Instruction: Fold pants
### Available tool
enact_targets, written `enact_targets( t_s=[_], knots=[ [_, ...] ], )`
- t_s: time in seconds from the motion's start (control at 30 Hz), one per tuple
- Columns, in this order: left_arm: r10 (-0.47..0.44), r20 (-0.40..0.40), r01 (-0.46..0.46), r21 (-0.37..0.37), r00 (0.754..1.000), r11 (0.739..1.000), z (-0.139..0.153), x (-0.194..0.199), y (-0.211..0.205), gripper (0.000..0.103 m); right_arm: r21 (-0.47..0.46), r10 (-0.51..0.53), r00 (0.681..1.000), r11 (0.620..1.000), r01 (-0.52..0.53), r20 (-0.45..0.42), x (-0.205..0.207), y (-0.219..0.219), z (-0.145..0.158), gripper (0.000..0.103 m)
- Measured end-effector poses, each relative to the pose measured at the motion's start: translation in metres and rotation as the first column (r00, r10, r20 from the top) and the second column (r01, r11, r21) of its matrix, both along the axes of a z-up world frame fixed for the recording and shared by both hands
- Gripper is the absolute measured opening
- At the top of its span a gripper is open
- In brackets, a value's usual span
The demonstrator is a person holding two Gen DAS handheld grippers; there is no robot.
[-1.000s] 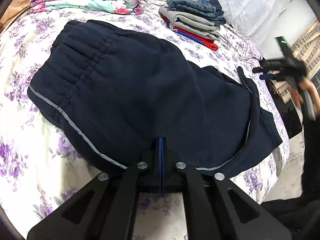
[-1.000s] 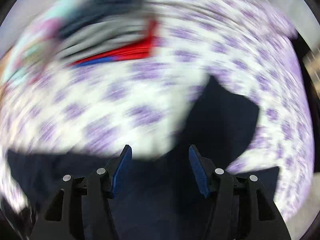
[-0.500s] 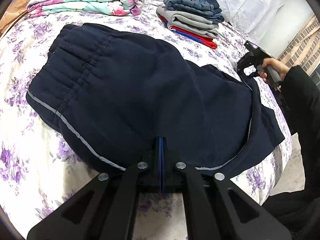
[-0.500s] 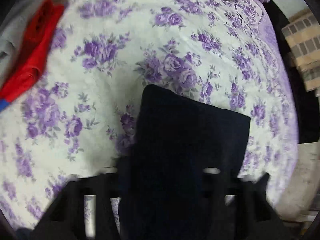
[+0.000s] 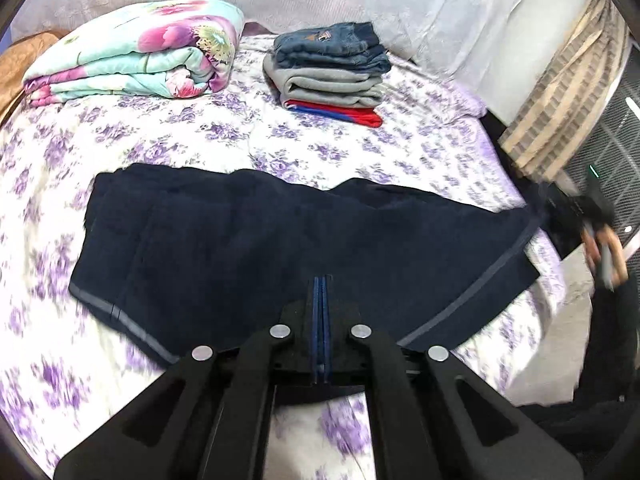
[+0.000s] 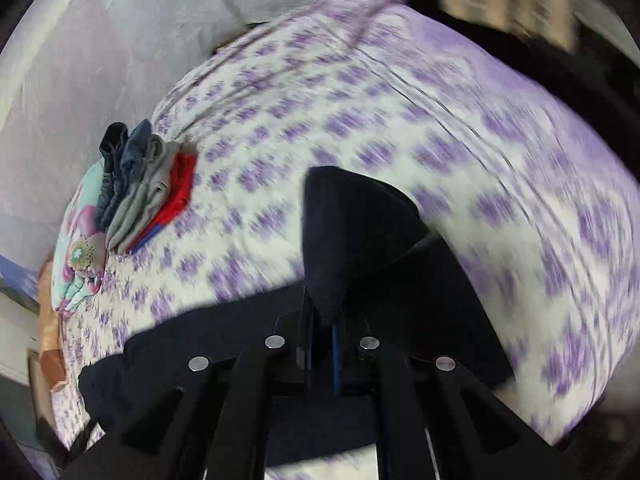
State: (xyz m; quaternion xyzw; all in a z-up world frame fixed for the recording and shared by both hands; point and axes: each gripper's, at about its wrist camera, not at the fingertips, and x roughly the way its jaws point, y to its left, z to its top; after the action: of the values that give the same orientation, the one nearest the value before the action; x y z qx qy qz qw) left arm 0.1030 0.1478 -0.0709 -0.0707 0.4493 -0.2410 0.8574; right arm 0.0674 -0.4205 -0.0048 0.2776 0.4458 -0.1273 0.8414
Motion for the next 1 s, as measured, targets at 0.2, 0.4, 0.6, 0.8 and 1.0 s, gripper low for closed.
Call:
enact_targets(
  t_s=[0.2,0.4,0.6,0.8,1.0],
  knots=[
    [0.005,-0.216,-0.007,-0.007,0.976,1.0,-0.069,0.036,-0.005,0.001,0.22,-0.096,0.995,0.97,0.098,-0.023,-0.055,-0.035,-0.126,0.005],
    [0.022,-0.209,-0.017,0.024,0.978,1.0,-0.066,0.032,-0.007,0.001,0.259,-0.092,0.994,0.963,0.074,0.059,-0.066,-0.041,-0.116,0.023],
    [0.042,-0.193,-0.032,0.054,0.98,0.998,-0.065,0.031,-0.01,0.001,0.193,-0.138,0.989,0.973,0.127,0.044,-0.065,-0.046,-0.093,0.033],
    [0.039,-0.193,-0.028,0.06,0.981,0.998,-0.065,0.029,-0.009,0.001,0.173,-0.166,0.983,0.974,0.149,0.083,-0.076,-0.05,-0.093,0.015],
    [0.036,-0.185,-0.023,0.07,0.982,0.997,-0.065,0.025,-0.009,0.001,0.153,-0.191,0.981,0.971,0.186,0.019,-0.097,-0.05,-0.113,0.016]
  ],
)
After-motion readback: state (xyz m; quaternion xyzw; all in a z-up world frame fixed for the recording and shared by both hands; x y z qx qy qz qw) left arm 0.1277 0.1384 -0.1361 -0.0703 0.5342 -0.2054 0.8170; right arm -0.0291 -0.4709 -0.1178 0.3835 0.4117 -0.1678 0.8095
